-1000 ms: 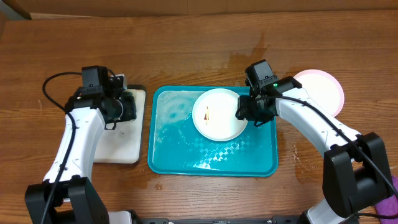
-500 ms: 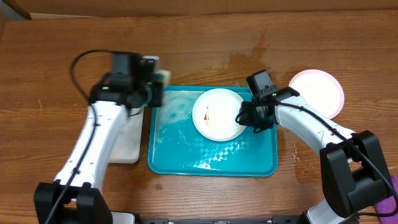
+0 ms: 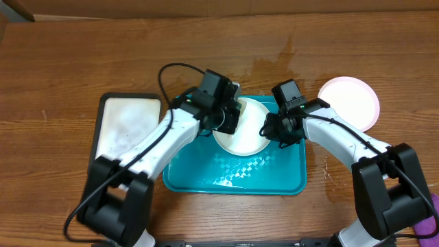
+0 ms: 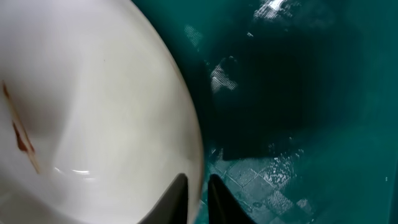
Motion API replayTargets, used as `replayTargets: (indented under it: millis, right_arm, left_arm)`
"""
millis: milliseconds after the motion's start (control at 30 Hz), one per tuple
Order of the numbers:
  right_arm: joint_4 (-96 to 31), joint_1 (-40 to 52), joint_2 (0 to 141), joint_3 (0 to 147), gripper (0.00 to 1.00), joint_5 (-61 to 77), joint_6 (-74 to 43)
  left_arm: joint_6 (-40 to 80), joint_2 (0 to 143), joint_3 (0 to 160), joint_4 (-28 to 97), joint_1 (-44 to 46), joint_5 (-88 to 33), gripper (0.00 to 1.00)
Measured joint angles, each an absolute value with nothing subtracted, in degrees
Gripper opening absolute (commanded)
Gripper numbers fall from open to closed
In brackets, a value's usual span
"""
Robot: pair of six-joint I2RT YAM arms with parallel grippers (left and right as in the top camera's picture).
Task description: Clean dirty plates on tray and stack at the side
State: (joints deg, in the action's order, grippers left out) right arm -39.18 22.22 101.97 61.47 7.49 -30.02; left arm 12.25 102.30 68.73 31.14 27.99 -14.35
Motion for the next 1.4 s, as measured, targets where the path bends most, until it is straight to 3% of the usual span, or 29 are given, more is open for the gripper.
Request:
replayTargets:
  millis: [867,967,1100,1300,1400]
  right_arm:
    - [-39.68,22.22,101.97,61.49,0.04,7.73,-31.31]
    - [-39.75,22.22,101.97,61.47,0.14,7.68,-31.51]
    - [-39.94,22.22,101.97,61.47,0.18,7.66,-32.08]
    - [-39.70,22.22,101.97,61.36,0.16,7.73,-33.71]
    - [-38.54,22.22,101.97,60.51,0.08,8.43,-34.06]
  left_arm:
    - [-2.37,104.42,68.73,37.69,30.79,-14.37,0.04]
    - [-3.16,104.44,68.73,37.71,30.79,-14.37,0.04]
    - [-3.62,104.81,68.73,37.71,30.79,-14.35,0.04]
    - [-4.97,106.15,68.73,37.26,30.79,-14.02,0.04]
    - [-5.17,107.15,68.73,37.23,30.79,-13.13,0.05]
